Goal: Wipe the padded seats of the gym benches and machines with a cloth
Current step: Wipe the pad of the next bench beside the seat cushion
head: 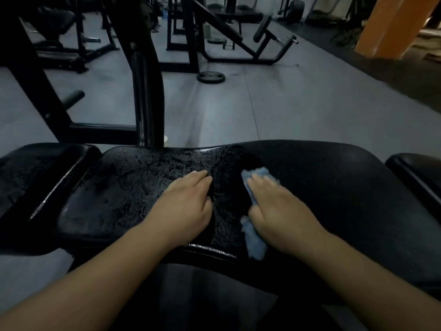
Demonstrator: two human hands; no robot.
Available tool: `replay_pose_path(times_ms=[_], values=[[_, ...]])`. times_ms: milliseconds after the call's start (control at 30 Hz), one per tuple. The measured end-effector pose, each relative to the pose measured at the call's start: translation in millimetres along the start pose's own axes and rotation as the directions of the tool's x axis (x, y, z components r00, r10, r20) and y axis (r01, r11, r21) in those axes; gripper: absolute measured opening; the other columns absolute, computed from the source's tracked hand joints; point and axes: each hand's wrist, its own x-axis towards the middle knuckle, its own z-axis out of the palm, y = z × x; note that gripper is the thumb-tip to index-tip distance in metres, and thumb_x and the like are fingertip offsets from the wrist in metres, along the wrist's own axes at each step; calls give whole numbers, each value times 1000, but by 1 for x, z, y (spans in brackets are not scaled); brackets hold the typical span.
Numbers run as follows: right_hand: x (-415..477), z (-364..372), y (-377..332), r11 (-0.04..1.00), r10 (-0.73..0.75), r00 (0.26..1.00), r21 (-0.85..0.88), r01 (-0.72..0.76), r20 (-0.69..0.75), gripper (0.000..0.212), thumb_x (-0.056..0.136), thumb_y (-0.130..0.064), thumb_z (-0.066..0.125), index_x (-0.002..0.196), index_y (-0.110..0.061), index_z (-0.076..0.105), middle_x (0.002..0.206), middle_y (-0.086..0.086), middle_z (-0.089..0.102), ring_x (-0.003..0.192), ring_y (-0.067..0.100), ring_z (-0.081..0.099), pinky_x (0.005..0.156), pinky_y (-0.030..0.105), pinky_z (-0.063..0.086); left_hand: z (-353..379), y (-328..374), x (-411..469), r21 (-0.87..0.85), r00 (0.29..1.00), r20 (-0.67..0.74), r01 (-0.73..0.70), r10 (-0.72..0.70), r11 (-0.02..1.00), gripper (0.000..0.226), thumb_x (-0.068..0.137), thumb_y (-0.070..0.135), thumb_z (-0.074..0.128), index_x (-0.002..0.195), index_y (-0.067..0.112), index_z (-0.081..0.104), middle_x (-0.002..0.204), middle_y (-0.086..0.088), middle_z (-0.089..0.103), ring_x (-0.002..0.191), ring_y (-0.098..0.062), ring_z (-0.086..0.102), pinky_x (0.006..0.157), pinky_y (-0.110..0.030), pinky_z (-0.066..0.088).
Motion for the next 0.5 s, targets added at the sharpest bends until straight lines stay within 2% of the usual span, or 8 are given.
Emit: replay_pose_path(times_ms=[67,133,200,267,333,433,500], values=[[21,7,-12,997,60,997,-44,-62,-47,70,97,-52,28,156,-13,25,165,9,20,152,23,17,124,38,12,4,8,6,34,1000,-4,-23,23,999,70,88,38,20,151,13,38,161,-4,30,149,-19,24,123,-36,17],[8,19,-29,999,-9,999,-48,7,-43,80,90,-57,15,154,-11,31,162,11,28,150,28,23,123,43,19,8,13,9,38,999,-18,-48,49,998,75,85,40,15,149,11,40,160,-7,33,148,-21,27,122,-38,20],[-33,23,-26,991,-130,989,-51,127,-71,73,91,-51,25,148,-11,45,155,10,43,144,27,38,118,46,32,8,10,11,18,998,-15,-58,58,998,71,87,37,18,150,11,40,160,-6,32,148,-20,26,123,-37,19],[-60,15,-3,986,-150,984,-83,142,-94,61,90,-43,37,140,-12,56,145,8,55,135,25,52,112,40,41,7,6,11,8,999,-7,-51,52,999,68,89,36,23,151,13,38,161,-3,30,149,-18,23,123,-35,17],[-47,5,24,995,-60,994,-80,52,-96,61,89,-39,35,141,-13,53,147,7,52,136,25,49,115,35,34,8,10,15,32,998,2,-57,57,998,68,90,37,21,152,14,36,162,-2,27,149,-18,21,123,-36,17],[15,2,24,996,74,994,-52,-78,-82,65,91,-41,26,149,-14,37,158,6,34,146,27,29,120,40,22,14,18,23,50,997,-3,-72,72,996,68,90,38,18,151,13,37,161,-5,29,149,-21,23,122,-38,19],[24,12,5,994,53,994,-88,-61,-92,72,88,-44,20,152,-13,34,161,9,30,148,28,26,121,42,20,15,20,26,52,996,-14,-82,83,995,76,86,43,11,150,12,39,160,-6,32,148,-22,26,122,-39,21]])
